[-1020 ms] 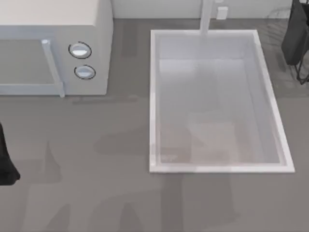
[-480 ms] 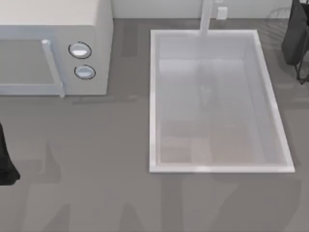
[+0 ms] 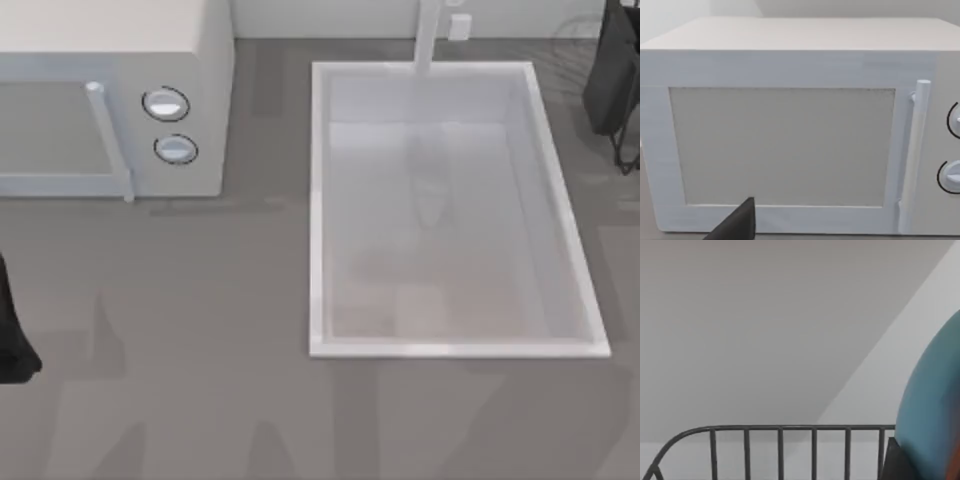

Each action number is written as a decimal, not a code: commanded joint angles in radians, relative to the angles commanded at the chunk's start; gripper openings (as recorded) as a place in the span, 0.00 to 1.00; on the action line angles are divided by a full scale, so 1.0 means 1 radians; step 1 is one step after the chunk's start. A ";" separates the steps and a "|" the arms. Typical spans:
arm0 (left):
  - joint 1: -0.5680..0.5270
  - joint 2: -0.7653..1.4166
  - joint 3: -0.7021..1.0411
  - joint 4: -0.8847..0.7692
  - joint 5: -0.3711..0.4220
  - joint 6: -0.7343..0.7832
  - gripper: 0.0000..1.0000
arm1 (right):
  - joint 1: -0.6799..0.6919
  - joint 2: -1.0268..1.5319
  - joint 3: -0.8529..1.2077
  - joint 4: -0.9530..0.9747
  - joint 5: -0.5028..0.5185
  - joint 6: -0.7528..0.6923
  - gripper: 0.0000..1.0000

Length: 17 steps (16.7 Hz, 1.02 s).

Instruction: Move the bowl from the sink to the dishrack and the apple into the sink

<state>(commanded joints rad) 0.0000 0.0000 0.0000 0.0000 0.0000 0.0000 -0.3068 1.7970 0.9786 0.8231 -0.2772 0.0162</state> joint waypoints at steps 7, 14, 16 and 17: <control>0.000 0.000 0.000 0.000 0.000 0.000 1.00 | 0.000 0.000 0.000 0.000 0.000 0.000 0.60; 0.000 0.000 0.000 0.000 0.000 0.000 1.00 | 0.000 0.000 0.000 0.000 0.000 0.000 1.00; 0.000 0.000 0.000 0.000 0.000 0.000 1.00 | 0.000 0.000 0.000 0.000 0.000 0.000 1.00; 0.000 0.000 0.000 0.000 0.000 0.000 1.00 | 0.000 0.000 0.000 0.000 0.000 0.000 1.00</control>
<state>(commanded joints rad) 0.0000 0.0000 0.0000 0.0000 0.0000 0.0000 -0.3068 1.7970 0.9786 0.8231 -0.2772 0.0162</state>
